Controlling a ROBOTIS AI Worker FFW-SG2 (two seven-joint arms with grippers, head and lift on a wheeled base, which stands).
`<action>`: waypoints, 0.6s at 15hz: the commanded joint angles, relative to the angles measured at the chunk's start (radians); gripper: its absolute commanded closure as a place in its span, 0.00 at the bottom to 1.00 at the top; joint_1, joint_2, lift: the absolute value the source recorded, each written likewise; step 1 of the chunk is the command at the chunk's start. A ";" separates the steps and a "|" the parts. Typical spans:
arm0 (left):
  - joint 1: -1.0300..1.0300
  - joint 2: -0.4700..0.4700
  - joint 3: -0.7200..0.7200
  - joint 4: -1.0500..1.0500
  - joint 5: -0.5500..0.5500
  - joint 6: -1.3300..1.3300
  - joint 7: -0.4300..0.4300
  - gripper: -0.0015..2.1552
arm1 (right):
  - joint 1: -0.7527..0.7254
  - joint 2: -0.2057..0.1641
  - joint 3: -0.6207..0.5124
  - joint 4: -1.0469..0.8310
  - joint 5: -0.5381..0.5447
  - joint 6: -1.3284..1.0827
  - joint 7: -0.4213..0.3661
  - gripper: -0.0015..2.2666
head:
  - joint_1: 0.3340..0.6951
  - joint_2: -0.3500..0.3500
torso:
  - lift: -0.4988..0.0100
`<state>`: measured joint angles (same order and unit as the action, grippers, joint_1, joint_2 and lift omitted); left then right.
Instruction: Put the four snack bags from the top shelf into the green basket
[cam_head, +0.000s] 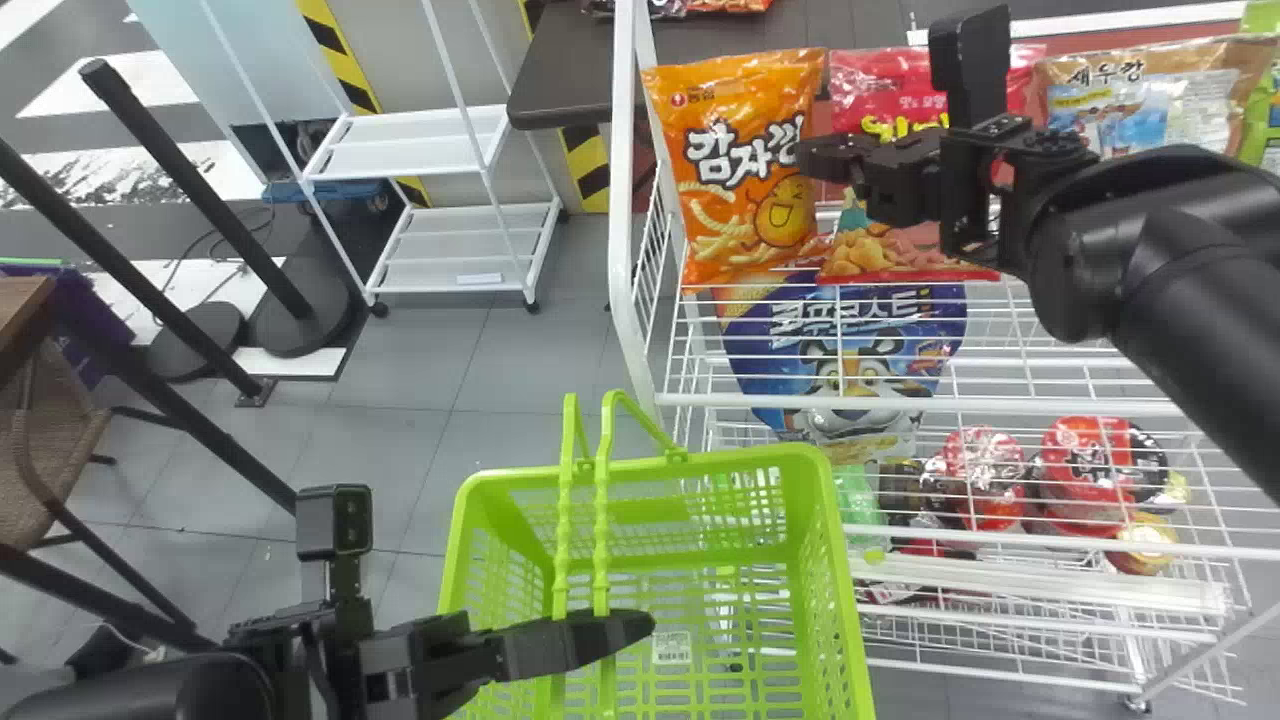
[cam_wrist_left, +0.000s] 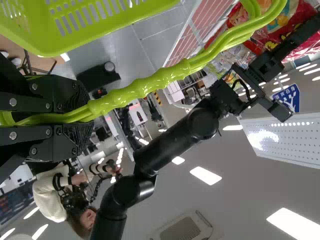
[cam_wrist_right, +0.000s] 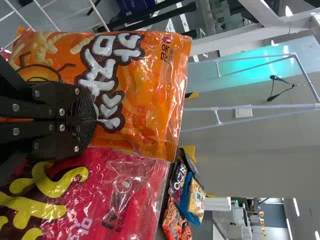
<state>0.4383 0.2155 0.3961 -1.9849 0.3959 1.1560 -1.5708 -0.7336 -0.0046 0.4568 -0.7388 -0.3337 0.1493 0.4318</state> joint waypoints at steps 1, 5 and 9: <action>0.002 0.002 0.003 0.002 0.003 0.000 -0.010 1.00 | 0.029 0.006 -0.018 -0.039 0.001 -0.003 0.013 0.99 | 1.00 0.83 | 0.98; 0.002 0.008 0.006 0.006 0.008 0.000 -0.010 1.00 | 0.099 0.006 -0.026 -0.166 0.002 0.006 0.027 0.99 | 1.00 0.86 | 0.98; 0.002 0.022 0.013 0.014 0.021 0.000 -0.010 1.00 | 0.187 0.006 -0.030 -0.346 0.025 0.092 -0.001 0.99 | 1.00 0.90 | 0.98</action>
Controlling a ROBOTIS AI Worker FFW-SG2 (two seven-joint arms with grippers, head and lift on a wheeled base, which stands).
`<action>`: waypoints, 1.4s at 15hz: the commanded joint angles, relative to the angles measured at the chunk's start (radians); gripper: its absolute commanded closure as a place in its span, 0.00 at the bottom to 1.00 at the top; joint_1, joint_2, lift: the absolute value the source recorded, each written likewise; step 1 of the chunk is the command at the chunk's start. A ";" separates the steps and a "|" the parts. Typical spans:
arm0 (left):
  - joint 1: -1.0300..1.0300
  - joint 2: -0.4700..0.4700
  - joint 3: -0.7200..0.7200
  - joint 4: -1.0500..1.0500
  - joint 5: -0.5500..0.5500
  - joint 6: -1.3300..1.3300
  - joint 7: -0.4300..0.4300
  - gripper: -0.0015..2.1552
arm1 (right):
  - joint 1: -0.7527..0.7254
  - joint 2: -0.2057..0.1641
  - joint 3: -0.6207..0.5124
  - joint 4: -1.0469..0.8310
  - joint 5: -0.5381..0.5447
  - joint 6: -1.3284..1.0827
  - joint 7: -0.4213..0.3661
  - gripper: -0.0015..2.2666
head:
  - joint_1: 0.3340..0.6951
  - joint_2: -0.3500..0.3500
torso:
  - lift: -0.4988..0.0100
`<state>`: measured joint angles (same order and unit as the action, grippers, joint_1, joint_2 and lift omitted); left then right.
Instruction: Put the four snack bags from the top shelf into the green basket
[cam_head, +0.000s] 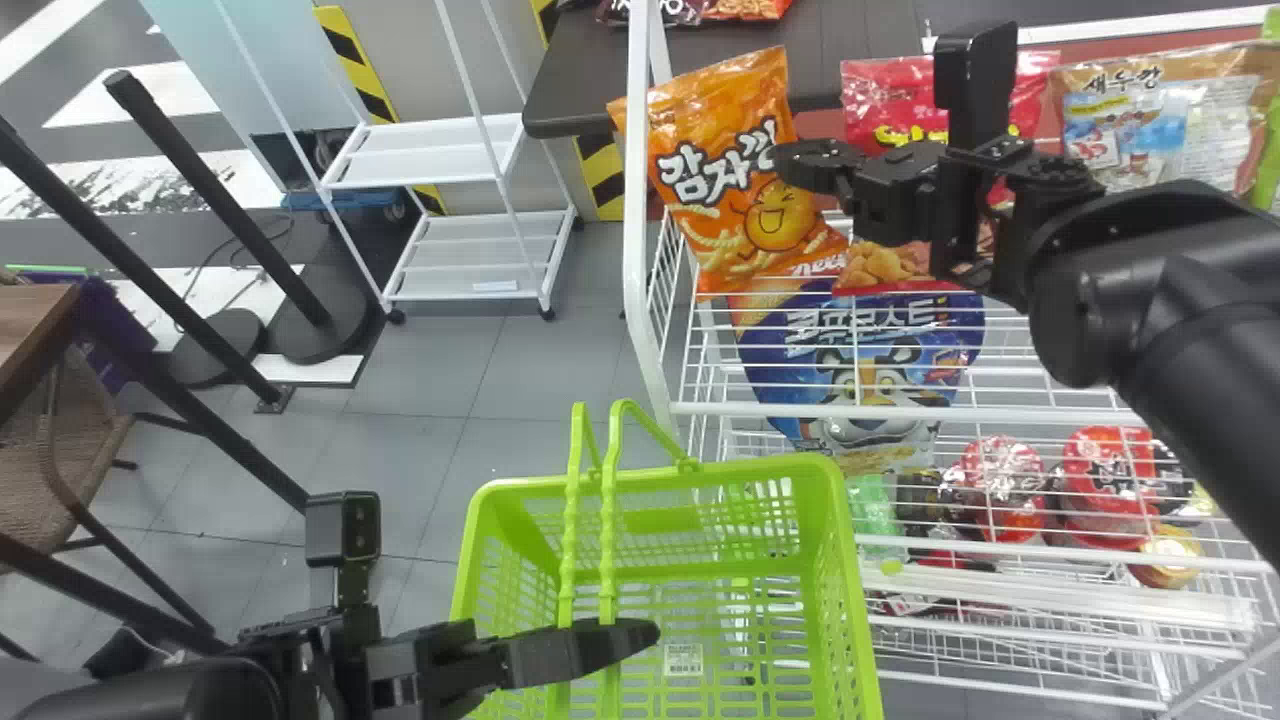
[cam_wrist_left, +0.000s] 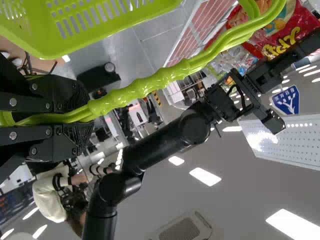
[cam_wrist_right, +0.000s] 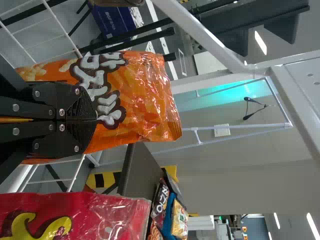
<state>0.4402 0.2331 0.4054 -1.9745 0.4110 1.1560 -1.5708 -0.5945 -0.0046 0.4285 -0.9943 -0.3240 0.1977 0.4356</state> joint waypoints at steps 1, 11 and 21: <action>-0.001 0.009 0.006 0.005 0.006 0.000 -0.010 1.00 | 0.081 0.006 -0.020 -0.148 0.026 0.078 -0.018 0.99 | 1.00 0.91 | 0.98; -0.021 0.023 0.013 0.034 0.019 0.000 -0.010 1.00 | 0.509 0.006 -0.238 -0.892 0.008 0.486 -0.044 0.99 | 1.00 0.94 | 0.98; -0.037 0.012 -0.005 0.051 0.017 -0.003 -0.010 1.00 | 0.932 0.006 -0.320 -1.460 -0.043 1.047 -0.058 0.99 | 1.00 0.95 | 0.98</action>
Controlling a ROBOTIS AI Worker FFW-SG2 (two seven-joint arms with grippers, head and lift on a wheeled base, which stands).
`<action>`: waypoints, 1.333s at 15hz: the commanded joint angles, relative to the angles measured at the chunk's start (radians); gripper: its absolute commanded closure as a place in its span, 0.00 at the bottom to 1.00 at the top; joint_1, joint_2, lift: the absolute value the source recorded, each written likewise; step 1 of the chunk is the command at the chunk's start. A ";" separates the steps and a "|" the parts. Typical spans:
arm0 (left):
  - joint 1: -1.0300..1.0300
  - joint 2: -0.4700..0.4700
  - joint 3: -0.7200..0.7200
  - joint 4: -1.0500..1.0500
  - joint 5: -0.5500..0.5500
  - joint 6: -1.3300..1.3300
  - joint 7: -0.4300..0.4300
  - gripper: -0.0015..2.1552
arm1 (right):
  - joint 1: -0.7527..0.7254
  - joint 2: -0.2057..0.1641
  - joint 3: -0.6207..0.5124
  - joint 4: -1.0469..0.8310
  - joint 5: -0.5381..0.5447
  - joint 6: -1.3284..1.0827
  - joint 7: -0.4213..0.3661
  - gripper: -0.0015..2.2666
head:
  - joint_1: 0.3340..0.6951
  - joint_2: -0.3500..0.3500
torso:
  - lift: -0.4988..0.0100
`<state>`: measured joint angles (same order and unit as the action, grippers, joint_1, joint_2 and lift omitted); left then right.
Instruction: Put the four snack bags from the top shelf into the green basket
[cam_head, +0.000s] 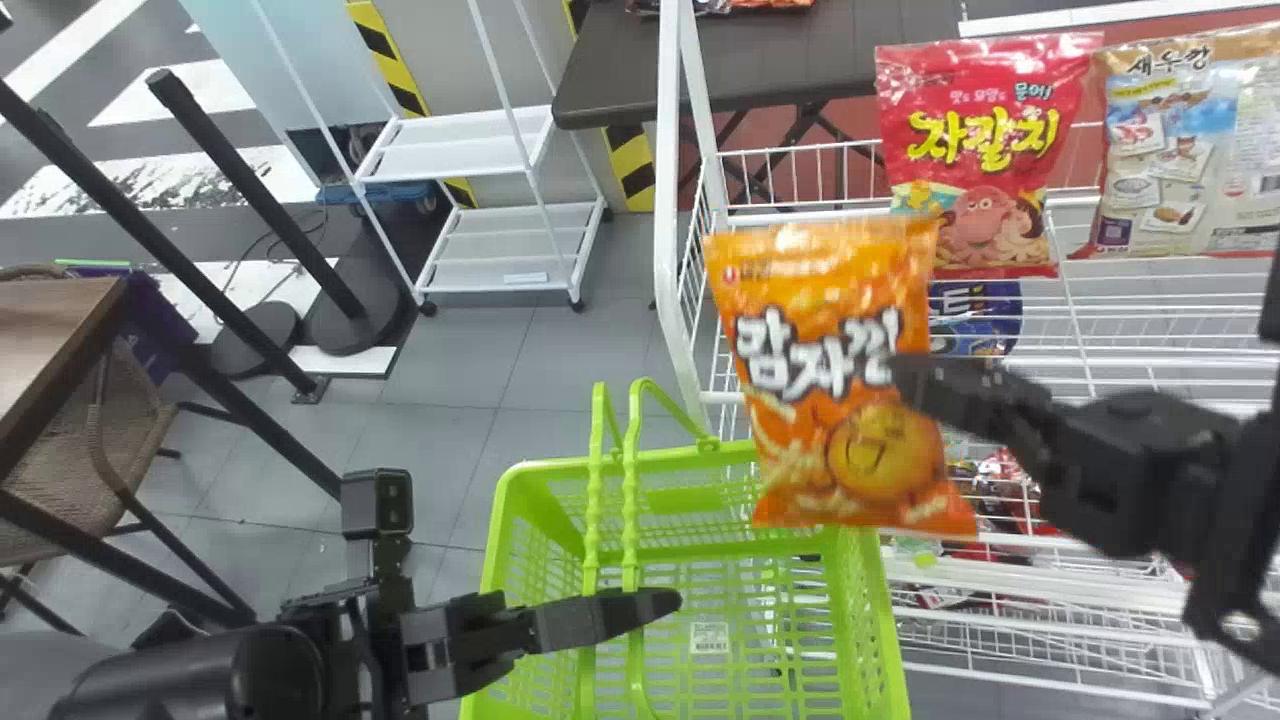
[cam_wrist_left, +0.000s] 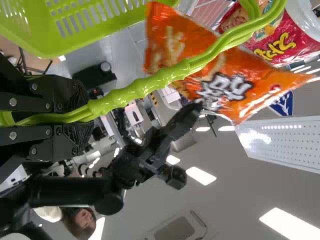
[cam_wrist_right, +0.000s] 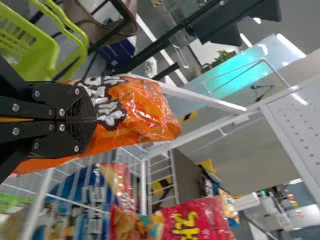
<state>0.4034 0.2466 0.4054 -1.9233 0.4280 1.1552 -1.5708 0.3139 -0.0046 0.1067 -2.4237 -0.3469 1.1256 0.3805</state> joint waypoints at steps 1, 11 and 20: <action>-0.002 -0.003 -0.011 0.000 0.000 -0.002 -0.010 1.00 | 0.036 0.005 0.021 -0.032 -0.017 0.132 -0.020 0.99 | 1.00 0.96 | 0.98; -0.006 -0.012 -0.034 -0.008 -0.003 0.001 -0.010 1.00 | -0.115 0.005 0.304 0.414 -0.023 -0.049 -0.072 0.99 | 1.00 1.00 | 0.98; -0.012 -0.012 -0.036 -0.003 -0.006 0.004 -0.010 1.00 | -0.237 0.005 0.415 0.565 -0.187 -0.006 -0.071 0.99 | 1.00 1.00 | 0.98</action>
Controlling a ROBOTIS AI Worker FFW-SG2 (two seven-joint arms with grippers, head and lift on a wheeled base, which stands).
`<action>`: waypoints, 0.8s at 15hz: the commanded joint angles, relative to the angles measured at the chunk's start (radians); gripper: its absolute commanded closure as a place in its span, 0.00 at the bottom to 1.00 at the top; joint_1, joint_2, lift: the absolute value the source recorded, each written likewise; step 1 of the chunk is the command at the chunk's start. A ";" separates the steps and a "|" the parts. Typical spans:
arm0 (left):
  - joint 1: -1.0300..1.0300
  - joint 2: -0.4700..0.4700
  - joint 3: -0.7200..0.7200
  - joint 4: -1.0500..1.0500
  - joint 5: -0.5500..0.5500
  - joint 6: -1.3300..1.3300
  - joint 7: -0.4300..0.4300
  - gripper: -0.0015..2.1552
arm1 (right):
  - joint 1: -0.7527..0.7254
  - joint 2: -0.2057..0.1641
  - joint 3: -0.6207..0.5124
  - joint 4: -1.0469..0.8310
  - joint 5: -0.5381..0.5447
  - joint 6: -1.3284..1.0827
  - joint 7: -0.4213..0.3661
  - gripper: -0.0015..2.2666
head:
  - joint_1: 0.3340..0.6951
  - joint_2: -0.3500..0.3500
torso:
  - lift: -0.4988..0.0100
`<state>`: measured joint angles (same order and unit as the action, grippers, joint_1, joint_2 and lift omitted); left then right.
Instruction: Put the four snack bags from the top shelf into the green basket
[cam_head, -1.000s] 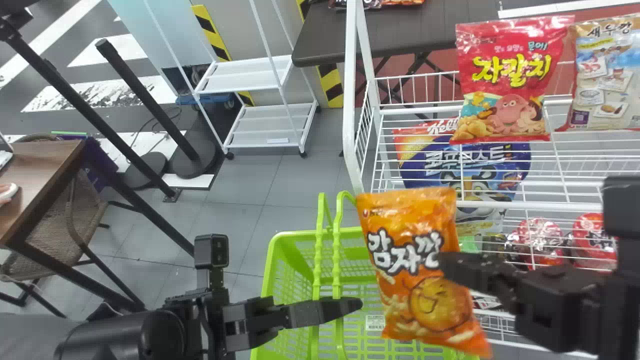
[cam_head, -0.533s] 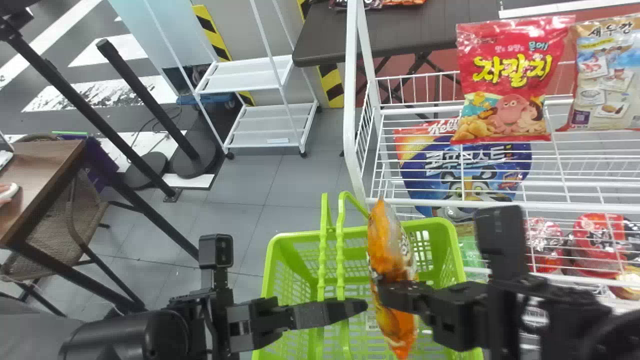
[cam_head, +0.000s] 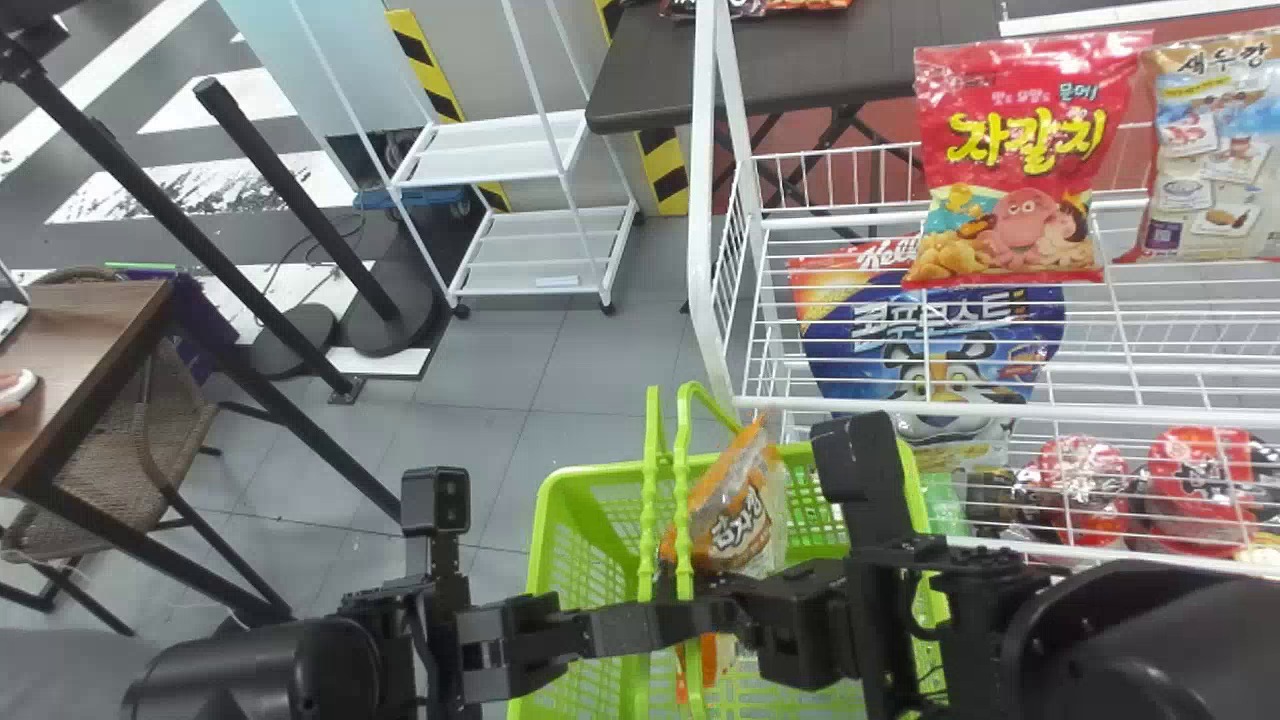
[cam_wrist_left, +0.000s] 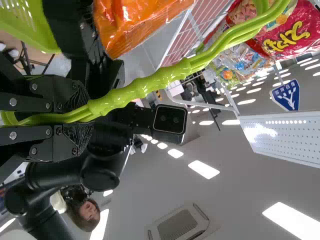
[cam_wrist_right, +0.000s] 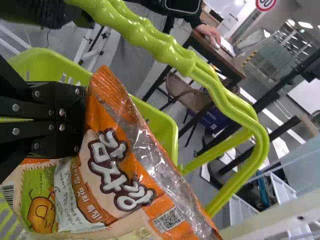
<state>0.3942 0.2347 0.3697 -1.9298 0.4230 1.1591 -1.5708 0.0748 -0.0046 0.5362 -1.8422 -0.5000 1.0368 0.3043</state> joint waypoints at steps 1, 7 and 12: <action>-0.005 0.000 0.000 0.005 -0.001 0.000 -0.010 1.00 | -0.001 0.006 -0.022 -0.019 -0.063 0.116 0.016 0.99 | 1.00 1.00 | 0.98; -0.008 0.005 -0.003 0.005 -0.001 0.003 -0.010 1.00 | 0.022 0.006 -0.058 -0.152 0.034 0.269 -0.005 0.14 | 1.00 1.00 | 0.98; -0.012 0.009 -0.005 0.006 0.000 0.003 -0.010 1.00 | 0.120 0.006 -0.306 -0.423 0.221 0.535 -0.033 0.02 | 1.00 1.00 | 0.98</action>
<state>0.3840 0.2444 0.3671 -1.9245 0.4233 1.1620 -1.5708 0.1732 -0.0045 0.3074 -2.2161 -0.3046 1.5516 0.2709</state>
